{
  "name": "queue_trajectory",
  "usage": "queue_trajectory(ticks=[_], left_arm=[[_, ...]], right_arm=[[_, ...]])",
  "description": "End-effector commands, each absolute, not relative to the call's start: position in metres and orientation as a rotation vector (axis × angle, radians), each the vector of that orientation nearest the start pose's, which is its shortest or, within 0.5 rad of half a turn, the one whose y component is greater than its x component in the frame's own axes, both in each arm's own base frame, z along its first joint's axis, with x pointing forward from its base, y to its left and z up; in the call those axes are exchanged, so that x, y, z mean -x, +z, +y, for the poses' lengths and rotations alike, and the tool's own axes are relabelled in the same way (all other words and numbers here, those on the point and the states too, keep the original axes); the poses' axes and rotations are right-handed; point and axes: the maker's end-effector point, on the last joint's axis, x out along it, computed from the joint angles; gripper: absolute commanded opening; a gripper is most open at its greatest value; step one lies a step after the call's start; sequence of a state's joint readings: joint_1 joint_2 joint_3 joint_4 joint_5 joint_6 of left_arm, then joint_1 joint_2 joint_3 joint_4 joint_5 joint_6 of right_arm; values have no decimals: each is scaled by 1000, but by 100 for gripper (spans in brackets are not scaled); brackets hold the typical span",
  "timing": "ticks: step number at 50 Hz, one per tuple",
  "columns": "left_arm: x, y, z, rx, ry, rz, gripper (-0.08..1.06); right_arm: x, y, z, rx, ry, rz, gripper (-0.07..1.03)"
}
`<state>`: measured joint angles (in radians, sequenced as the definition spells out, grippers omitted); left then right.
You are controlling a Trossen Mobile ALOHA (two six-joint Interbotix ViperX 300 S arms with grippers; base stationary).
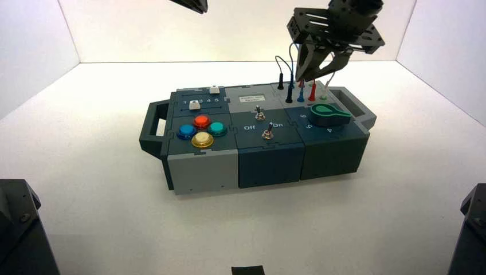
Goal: Pull the blue wire.
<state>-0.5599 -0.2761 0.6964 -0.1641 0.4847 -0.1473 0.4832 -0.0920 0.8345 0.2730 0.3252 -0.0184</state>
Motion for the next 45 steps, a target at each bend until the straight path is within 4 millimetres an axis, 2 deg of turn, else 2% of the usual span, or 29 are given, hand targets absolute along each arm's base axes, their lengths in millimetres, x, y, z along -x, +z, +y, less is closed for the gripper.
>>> queue_trajectory(ticks=[1,29,45], left_arm=[[-304,189,-208,53,-472,915,3],[-304,193,-208,57,-475,906,3],[-301,203,-207,64,-481,884,3]], right_arm=[[-306,87,179,-11,395,1056,26],[-292,75,170,-6,382,1103,26],[-303,81,172,-14,380,1060,23]])
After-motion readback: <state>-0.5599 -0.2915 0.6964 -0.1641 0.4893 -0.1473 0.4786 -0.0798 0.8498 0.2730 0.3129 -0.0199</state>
